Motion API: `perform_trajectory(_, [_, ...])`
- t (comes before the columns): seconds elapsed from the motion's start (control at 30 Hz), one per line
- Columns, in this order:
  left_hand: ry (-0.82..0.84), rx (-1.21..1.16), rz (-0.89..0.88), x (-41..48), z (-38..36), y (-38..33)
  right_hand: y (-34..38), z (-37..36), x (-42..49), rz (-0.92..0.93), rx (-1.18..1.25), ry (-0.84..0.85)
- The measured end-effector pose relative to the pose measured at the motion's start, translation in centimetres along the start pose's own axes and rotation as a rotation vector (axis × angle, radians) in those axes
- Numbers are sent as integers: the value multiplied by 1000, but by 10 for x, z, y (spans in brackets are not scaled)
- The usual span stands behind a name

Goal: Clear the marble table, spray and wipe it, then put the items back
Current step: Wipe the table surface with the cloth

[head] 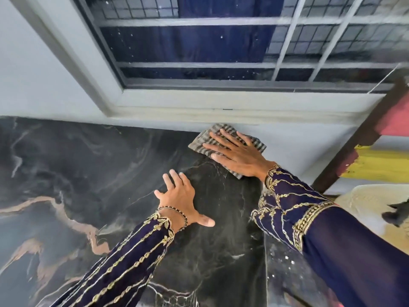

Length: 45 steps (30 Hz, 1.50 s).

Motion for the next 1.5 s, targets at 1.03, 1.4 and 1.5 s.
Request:
perform_trajectory(1.03, [-358,-64,-155,-54,-36,-2,56,-60,-170,-291,41,-44])
perform_trajectory(1.4, [-372,-168,-348,-229,-159,-15,146,-121,-344,-331,36,-56])
perform_trajectory(1.5, [-379,-212,-340,-264,-177,-4,165,-140,-387,-330,53,-78])
Point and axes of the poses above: each hand's wrist, its own x-axis towards the middle knuckle, its own z-axis out of the back of the hand, y = z × x, the point moved 2 cm from there along x, towards the middle knuckle, and after that the axes turned 14 degrees about -z, right-handed, at the moved point
